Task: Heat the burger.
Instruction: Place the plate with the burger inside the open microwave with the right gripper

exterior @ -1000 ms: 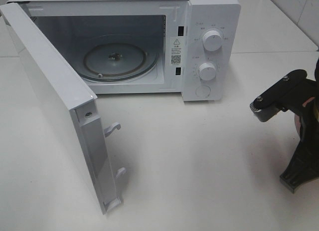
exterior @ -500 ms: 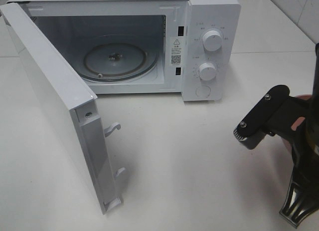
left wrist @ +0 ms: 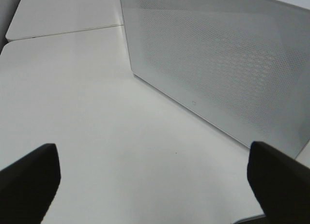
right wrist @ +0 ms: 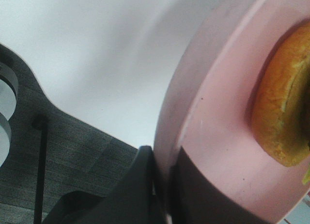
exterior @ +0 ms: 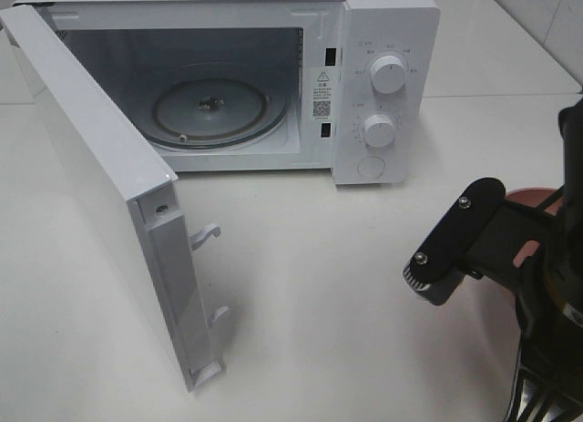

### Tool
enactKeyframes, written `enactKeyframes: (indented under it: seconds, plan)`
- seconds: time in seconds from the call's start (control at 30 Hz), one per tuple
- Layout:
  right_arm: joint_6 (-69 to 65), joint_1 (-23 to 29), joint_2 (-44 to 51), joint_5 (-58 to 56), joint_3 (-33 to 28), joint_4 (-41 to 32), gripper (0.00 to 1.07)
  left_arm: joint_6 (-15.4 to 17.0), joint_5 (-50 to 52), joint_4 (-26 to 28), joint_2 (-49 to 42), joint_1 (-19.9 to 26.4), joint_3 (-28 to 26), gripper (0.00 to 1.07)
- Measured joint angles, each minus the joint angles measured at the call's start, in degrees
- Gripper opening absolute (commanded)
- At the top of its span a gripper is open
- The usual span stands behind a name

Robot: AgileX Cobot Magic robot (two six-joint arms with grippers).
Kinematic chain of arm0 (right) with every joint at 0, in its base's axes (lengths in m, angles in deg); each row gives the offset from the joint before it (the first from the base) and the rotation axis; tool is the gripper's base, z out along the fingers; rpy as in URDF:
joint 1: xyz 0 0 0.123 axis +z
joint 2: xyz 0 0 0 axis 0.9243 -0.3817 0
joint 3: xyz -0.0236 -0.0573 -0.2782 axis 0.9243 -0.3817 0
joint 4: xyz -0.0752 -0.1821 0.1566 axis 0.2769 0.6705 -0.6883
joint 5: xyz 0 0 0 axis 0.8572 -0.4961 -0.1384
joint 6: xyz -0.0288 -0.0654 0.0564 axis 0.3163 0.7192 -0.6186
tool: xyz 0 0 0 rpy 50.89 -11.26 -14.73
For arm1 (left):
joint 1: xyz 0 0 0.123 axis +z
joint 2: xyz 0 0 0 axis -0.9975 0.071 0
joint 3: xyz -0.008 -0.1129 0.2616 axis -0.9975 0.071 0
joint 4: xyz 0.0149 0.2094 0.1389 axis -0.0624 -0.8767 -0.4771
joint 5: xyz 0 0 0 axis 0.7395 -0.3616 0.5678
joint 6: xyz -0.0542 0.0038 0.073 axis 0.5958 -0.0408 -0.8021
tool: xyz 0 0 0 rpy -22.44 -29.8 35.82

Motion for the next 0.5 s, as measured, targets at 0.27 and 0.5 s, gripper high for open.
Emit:
enactKeyframes:
  seconds: [0.27, 0.5]
  plan:
    - [1.72, 0.0, 0.0, 0.0, 0.0, 0.46, 0.03, 0.0, 0.0, 0.0, 0.0, 0.0, 0.0, 0.98]
    - [8.14, 0.0, 0.0, 0.57, 0.0, 2.92, 0.04, 0.0, 0.0, 0.0, 0.0, 0.0, 0.0, 0.98]
